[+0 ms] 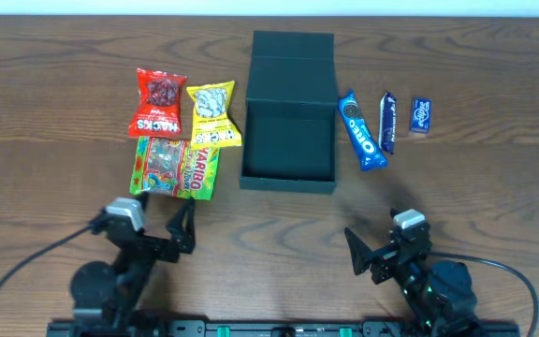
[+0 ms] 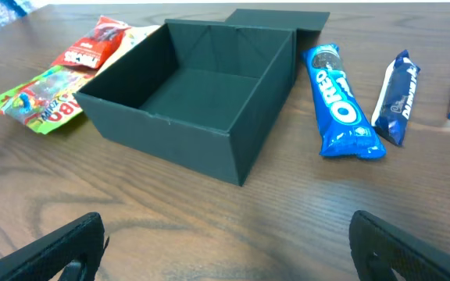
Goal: Pack container
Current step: 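Reach the left gripper down and grasp the green Haribo bag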
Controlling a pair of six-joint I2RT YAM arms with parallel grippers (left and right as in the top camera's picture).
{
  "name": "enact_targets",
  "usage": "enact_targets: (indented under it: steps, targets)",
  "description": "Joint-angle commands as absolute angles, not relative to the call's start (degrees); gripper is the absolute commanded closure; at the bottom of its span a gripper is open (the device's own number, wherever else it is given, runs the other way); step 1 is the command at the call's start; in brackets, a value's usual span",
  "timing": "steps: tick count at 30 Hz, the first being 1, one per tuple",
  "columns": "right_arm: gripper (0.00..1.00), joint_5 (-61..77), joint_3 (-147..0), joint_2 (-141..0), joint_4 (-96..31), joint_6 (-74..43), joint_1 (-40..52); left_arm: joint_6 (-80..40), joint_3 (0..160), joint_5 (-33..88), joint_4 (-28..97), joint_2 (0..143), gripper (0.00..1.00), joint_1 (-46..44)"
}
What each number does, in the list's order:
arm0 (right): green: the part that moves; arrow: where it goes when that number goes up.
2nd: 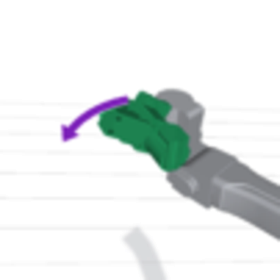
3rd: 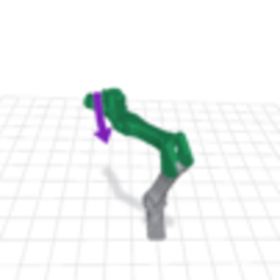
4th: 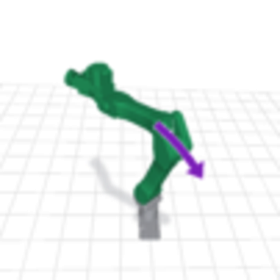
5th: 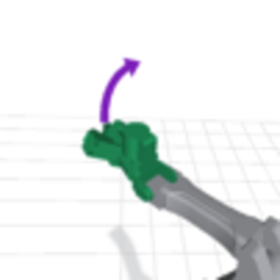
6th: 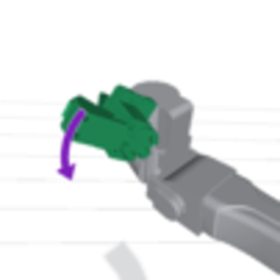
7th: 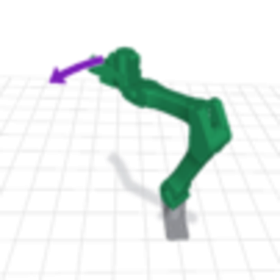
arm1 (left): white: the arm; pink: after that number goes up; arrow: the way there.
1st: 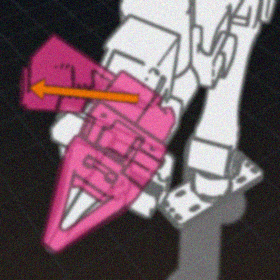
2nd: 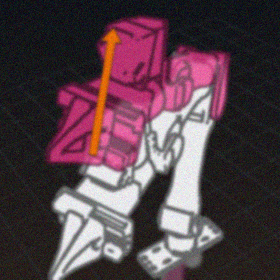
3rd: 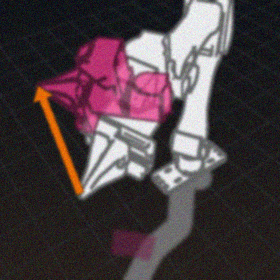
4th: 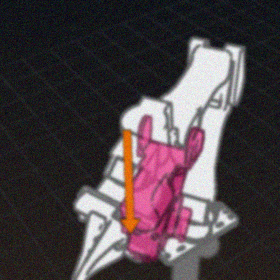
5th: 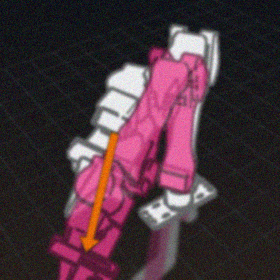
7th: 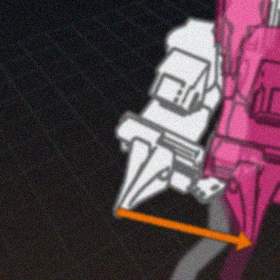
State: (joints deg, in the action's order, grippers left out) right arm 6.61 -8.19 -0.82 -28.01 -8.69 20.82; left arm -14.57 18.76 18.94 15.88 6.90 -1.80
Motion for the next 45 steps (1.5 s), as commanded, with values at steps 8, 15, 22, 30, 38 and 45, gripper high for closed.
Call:
enact_targets:
  steps: [8, 15, 22, 30, 38, 45]
  targets:
    - [0.01, 6.4, -7.8, -0.3, -27.9, -8.1, 21.0, -1.7, 50.3, 6.8, 30.4, 45.2, 0.05, -1.9]
    - [0.01, 6.4, -7.8, -0.3, -27.9, -8.1, 21.0, -1.7, 66.6, 0.6, 42.5, 69.5, 0.05, -1.9]
    - [0.01, 6.4, -7.8, -0.3, -27.9, -8.1, 21.0, -1.7, 66.8, 3.0, 42.0, 81.5, 0.05, -1.9]
    - [0.01, 6.4, -7.8, -0.3, -27.8, -8.1, 21.0, -2.8, 66.0, 3.0, 42.4, 90.9, 0.05, -1.9]
    - [0.01, 6.4, -7.8, -0.3, -27.9, -8.1, 21.0, -5.3, 65.7, 4.0, 40.6, 100.0, 0.05, -1.9]
    - [0.01, 6.4, -7.8, -0.3, -27.9, -8.1, 21.0, -5.3, 65.7, 4.1, 36.7, 105.4, 0.04, -1.9]
